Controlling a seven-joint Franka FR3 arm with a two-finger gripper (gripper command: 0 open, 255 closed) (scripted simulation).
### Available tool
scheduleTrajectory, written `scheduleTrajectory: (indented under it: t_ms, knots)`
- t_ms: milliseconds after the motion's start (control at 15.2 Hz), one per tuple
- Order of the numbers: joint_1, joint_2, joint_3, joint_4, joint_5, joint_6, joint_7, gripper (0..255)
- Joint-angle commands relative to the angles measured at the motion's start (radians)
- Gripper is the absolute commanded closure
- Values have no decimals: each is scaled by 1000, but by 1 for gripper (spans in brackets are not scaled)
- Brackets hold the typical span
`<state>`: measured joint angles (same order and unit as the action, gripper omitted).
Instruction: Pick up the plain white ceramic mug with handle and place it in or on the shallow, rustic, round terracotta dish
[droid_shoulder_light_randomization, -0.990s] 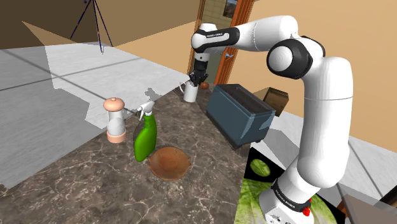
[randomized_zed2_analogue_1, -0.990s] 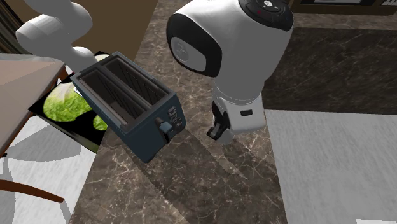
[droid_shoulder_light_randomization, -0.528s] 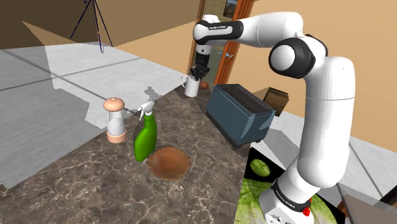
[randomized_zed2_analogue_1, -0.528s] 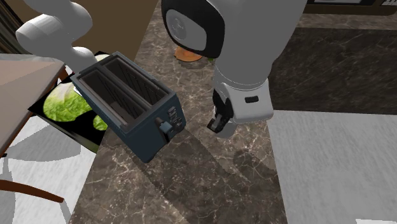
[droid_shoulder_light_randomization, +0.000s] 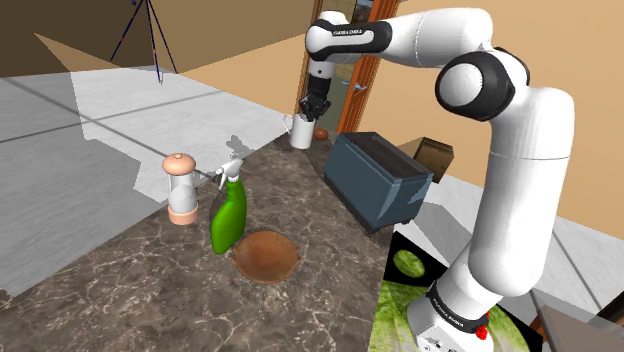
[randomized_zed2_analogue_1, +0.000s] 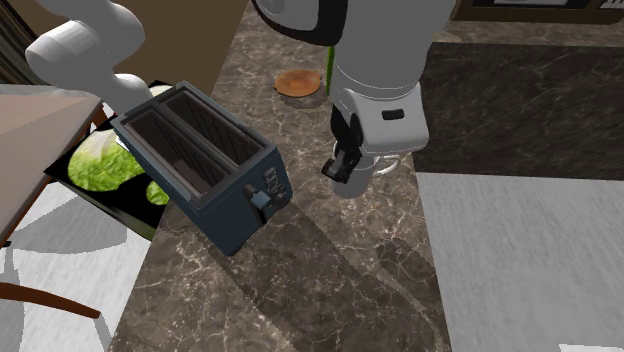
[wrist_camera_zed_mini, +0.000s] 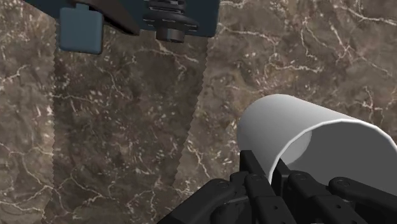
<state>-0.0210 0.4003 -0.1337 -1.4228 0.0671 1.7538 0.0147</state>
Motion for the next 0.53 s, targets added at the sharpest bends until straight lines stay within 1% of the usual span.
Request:
scheduleTrajectory:
  t_ms: [0, 198, 462]
  knots:
    - [27, -66, 7, -92, -8, 27, 32, 255]
    - [66, -156, 23, -212, -20, 59, 84, 255]
    - [113, -262, 51, -346, -30, 89, 159, 255]
